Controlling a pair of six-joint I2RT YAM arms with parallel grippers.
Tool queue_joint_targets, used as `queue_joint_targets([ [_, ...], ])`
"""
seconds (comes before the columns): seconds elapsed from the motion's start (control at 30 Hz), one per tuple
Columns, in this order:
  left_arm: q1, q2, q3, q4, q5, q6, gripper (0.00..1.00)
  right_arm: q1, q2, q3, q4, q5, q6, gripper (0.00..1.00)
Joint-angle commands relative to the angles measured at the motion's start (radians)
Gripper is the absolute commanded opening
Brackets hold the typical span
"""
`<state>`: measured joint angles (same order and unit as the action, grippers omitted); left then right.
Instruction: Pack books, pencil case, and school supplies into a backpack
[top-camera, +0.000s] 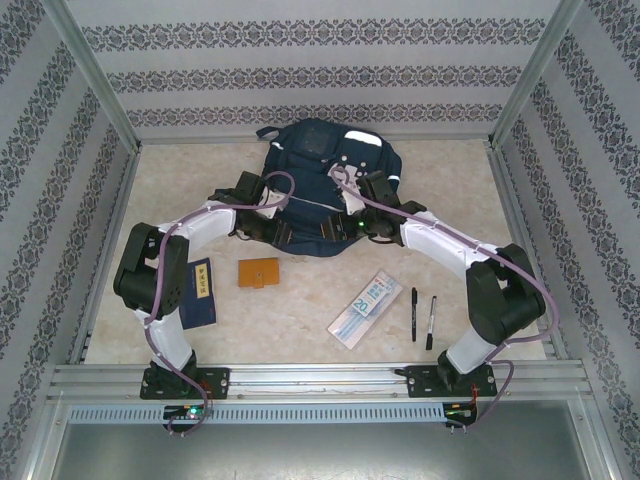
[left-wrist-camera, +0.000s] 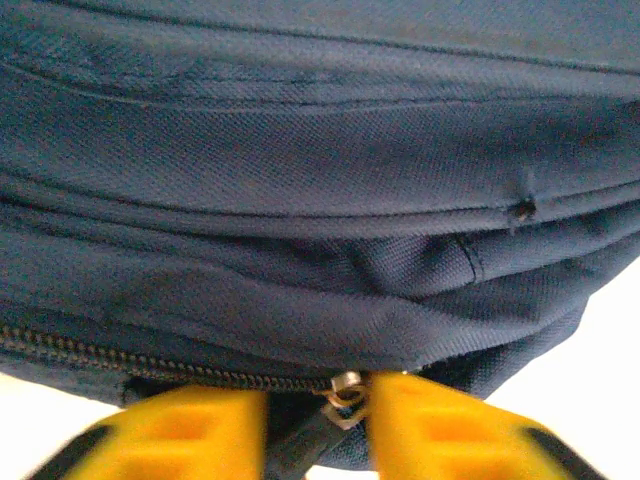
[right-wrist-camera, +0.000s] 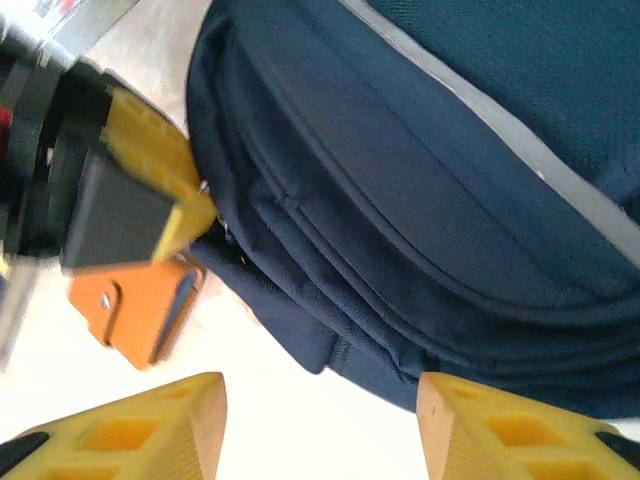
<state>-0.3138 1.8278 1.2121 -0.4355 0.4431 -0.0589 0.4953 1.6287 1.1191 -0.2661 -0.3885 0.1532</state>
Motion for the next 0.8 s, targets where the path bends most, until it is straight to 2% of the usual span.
queue_joint_targets([
  [0.0,0.002,0.01,0.015,-0.055,0.07,0.076,0.1,0.003,-0.006,-0.007,0.045,-0.066,-0.359,0.53],
  [0.07,0.001,-0.005,0.004,-0.045,0.136,0.102,0.0,0.002,-0.01,-0.038,0.105,-0.127,-0.5,0.54],
  [0.17,0.002,-0.048,-0.02,-0.016,0.245,0.141,0.0,0.012,0.015,-0.058,0.15,-0.22,-0.69,0.54],
  [0.23,0.001,-0.079,-0.039,0.015,0.283,0.143,0.0,0.026,0.043,-0.049,0.157,-0.239,-0.789,0.54],
  [0.37,0.002,-0.124,-0.069,0.056,0.333,0.112,0.0,0.051,0.122,-0.019,0.176,-0.188,-0.914,0.55],
  [0.53,0.001,-0.164,-0.116,0.133,0.416,0.035,0.0,0.08,0.185,0.003,0.163,-0.149,-0.977,0.53],
  [0.57,0.002,-0.174,-0.129,0.154,0.43,0.022,0.0,0.088,0.19,-0.003,0.172,-0.125,-0.985,0.47],
  [0.67,0.001,-0.208,-0.163,0.184,0.448,0.032,0.0,0.087,0.176,-0.031,0.227,-0.054,-0.97,0.11],
  [0.7,0.003,-0.22,-0.176,0.187,0.445,0.044,0.0,0.079,0.159,-0.038,0.237,-0.054,-0.956,0.03],
  [0.77,0.017,-0.242,-0.199,0.203,0.463,0.058,0.0,0.062,0.121,-0.048,0.231,-0.063,-0.952,0.0],
])
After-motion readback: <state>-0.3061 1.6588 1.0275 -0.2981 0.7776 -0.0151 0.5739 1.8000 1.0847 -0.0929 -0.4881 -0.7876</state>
